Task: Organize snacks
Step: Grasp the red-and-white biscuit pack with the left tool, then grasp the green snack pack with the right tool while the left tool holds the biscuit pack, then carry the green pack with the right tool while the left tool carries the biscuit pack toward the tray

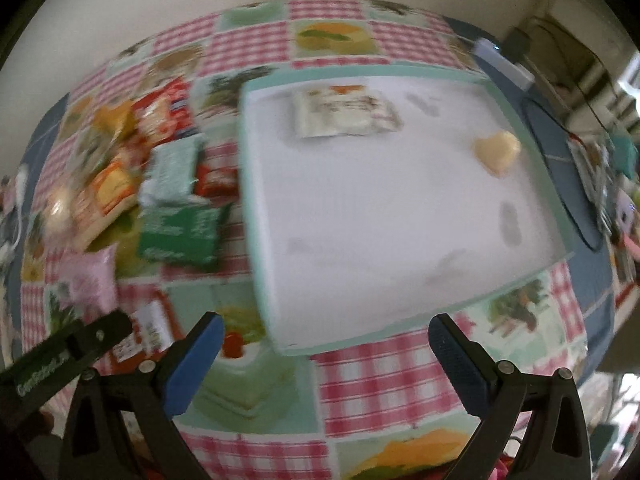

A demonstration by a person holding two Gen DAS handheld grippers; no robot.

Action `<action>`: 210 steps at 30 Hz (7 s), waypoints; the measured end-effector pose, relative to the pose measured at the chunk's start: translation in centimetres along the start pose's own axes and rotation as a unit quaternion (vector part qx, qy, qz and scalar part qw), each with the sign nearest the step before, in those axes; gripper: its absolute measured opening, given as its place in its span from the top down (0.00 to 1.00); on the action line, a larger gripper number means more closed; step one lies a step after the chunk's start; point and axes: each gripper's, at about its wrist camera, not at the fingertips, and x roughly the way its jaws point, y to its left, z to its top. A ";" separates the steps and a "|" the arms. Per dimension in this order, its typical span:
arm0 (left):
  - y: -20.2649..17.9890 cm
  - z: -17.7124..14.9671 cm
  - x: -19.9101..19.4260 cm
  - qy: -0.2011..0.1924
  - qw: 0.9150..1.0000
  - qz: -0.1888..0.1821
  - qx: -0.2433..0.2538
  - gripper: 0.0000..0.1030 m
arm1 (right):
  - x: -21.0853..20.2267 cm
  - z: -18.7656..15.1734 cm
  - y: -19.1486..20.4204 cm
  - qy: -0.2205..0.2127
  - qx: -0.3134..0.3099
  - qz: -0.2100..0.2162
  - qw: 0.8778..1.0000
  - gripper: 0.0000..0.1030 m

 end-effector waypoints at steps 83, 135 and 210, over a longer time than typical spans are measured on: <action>6.2 5.1 1.9 -0.006 0.989 -0.003 -0.151 0.37 | 4.5 4.1 8.9 0.008 -0.001 0.137 0.991 0.22; -1.1 1.8 -7.4 -0.178 0.983 0.048 -0.009 0.37 | -3.7 4.1 -0.3 -0.105 0.034 0.113 0.987 0.31; -21.5 -3.9 2.3 -0.116 0.957 0.025 0.265 0.31 | 3.5 5.2 -17.8 -0.004 0.225 0.046 0.973 0.29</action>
